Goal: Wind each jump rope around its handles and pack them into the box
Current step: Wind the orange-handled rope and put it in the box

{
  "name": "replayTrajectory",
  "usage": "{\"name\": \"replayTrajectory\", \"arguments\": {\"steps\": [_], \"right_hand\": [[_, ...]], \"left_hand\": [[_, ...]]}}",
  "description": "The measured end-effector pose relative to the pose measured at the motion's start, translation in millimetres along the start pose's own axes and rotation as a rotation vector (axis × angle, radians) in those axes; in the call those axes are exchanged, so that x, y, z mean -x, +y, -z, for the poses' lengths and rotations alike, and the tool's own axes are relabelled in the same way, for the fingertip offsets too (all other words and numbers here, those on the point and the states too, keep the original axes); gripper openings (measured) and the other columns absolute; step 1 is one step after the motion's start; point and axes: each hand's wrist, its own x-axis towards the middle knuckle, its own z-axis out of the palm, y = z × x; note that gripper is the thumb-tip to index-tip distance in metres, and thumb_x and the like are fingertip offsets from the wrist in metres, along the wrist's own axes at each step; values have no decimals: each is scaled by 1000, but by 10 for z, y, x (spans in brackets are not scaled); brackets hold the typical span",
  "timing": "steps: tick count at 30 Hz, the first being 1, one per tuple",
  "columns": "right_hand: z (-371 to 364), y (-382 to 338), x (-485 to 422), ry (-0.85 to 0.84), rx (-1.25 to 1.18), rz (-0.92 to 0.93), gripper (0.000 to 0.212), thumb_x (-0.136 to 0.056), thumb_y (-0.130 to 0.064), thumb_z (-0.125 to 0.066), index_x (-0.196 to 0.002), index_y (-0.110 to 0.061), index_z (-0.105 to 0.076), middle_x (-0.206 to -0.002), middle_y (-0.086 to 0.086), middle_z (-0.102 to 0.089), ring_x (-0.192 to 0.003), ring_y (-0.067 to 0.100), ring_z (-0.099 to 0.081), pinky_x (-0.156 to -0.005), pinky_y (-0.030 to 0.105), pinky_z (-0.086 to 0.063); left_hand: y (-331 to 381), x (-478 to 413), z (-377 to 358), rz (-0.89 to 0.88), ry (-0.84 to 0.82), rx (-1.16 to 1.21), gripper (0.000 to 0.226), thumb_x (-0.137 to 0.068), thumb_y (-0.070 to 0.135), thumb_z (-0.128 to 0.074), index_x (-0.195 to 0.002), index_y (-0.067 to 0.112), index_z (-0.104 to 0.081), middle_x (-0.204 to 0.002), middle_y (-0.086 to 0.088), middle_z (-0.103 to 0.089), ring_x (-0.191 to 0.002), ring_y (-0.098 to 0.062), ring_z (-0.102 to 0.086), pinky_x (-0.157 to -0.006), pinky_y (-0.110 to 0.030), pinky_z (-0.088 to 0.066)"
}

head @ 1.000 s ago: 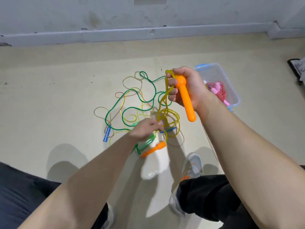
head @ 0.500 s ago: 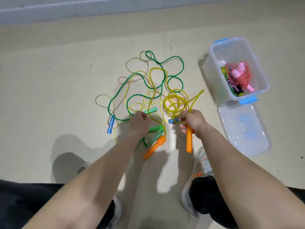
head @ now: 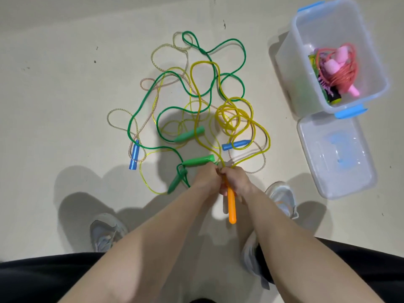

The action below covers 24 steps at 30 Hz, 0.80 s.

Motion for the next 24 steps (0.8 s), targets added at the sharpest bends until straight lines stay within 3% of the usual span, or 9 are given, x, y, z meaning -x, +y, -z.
{"name": "replayTrajectory", "arguments": {"steps": [3, 5, 8, 12, 14, 17, 20, 22, 24], "right_hand": [[-2, -58, 110, -23, -4, 10, 5, -86, -4, -62, -86, 0, -64, -62, 13, -48, -46, 23, -50, -50, 38, -54], [-1, -152, 252, -46, -24, 20, 10, -87, -5, -59, -85, 2, -65, -63, 16, -51, -50, 25, -51, -58, 45, -57], [-35, -339, 532, -66, -104, 14, 19, -94, -10, -54, -88, 5, -63, -54, 13, -50, -39, 20, -48, -44, 31, -48], [-107, -601, 1064, -139, -239, 53, 33, -97, -33, -49, -79, -5, -54, -76, 20, -52, -38, 17, -44, -47, 27, -42], [-128, -717, 1406, -173, -328, 65, 43, -101, -41, -39, -72, -10, -48, -69, 16, -52, -42, 19, -41, -54, 28, -39], [-175, -830, 1788, -69, -175, 253, 35, -99, -33, -31, -88, -6, -52, -76, 19, -59, -46, 22, -44, -53, 29, -40], [-224, -887, 2133, -1, -12, 423, 31, -96, -26, -31, -107, -6, -52, -83, 20, -62, -44, 22, -48, -45, 28, -45], [-267, -900, 2410, -110, -8, 467, 27, -99, -20, -34, -101, -4, -55, -81, 19, -65, -44, 24, -55, -45, 28, -48], [-301, -891, 2685, -286, -33, 508, 27, -105, -17, -37, -96, -2, -58, -78, 15, -70, -52, 25, -64, -53, 31, -55]], "left_hand": [[-18, 86, 60, -33, -1, 87, 23, -91, 19, -56, -88, 4, -72, -91, -16, -74, -90, -31, -68, -85, -43, -55], [-8, 174, 145, -23, -23, 199, 23, -93, 20, -56, -77, 10, -69, -76, -10, -71, -74, -22, -69, -78, -37, -58], [48, 360, 309, -3, -64, 293, 32, -102, 18, -54, -70, 16, -60, -61, 3, -62, -51, -4, -58, -54, -15, -47], [141, 722, 576, -85, 35, 392, 33, -94, 38, -63, -68, 17, -67, -63, 0, -64, -61, -17, -59, -68, -35, -49], [237, 974, 763, -109, 109, 415, 34, -82, 46, -66, -72, 14, -73, -65, -3, -66, -62, -18, -59, -68, -37, -48], [394, 1394, 1087, -94, 119, 590, 37, -86, 39, -64, -90, 4, -75, -66, -6, -60, -54, -20, -50, -57, -32, -42], [444, 1719, 1352, -46, 40, 785, 36, -105, 30, -45, -91, 4, -66, -61, -3, -50, -45, -16, -42, -42, -23, -37], [478, 1973, 1499, -62, -2, 874, 34, -106, 27, -42, -90, 6, -63, -67, -6, -57, -53, -18, -51, -41, -21, -43], [497, 2184, 1621, -101, -7, 879, 30, -104, 23, -42, -97, 4, -64, -89, -14, -64, -65, -23, -60, -44, -20, -46]]}}
